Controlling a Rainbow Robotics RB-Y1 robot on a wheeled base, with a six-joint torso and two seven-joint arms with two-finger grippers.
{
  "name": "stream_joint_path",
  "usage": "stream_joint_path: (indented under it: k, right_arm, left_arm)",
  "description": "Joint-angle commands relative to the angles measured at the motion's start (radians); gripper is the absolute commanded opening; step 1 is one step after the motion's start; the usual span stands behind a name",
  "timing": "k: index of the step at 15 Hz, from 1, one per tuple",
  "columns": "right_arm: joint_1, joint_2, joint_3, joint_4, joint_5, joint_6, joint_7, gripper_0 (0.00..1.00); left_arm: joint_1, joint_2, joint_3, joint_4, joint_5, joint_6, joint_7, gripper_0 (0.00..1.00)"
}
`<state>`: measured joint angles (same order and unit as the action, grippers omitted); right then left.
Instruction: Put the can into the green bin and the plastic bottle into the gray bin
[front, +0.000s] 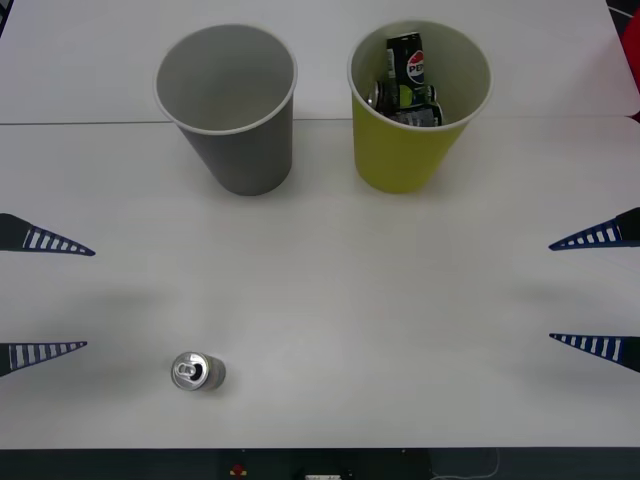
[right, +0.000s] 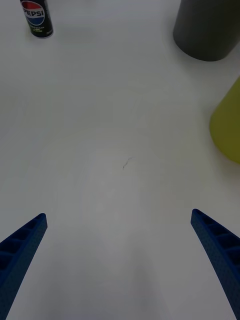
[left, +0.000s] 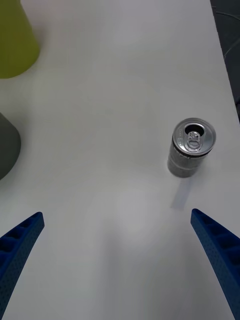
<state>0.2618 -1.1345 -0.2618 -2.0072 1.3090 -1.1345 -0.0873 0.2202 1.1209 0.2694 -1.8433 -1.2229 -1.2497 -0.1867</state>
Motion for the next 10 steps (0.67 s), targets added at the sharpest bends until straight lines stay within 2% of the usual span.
stream_joint_path:
  k: [1, 5, 10]
  right_arm:
    - [0.0, 0.0, 0.0, 0.0, 0.0, 0.0, 0.0, 1.0]
    - [0.0, 0.0, 0.0, 0.0, 0.0, 0.0, 0.0, 1.0]
    - [0.0, 0.0, 0.0, 0.0, 0.0, 0.0, 0.0, 1.0]
  left_arm:
    - [-0.051, 0.011, -0.099, 0.127, 0.091, -0.02, -0.131, 1.0]
    - [-0.113, 0.017, -0.222, 0.273, 0.195, -0.033, -0.277, 1.0]
    - [-0.205, 0.017, -0.328, 0.444, 0.243, -0.099, -0.413, 1.0]
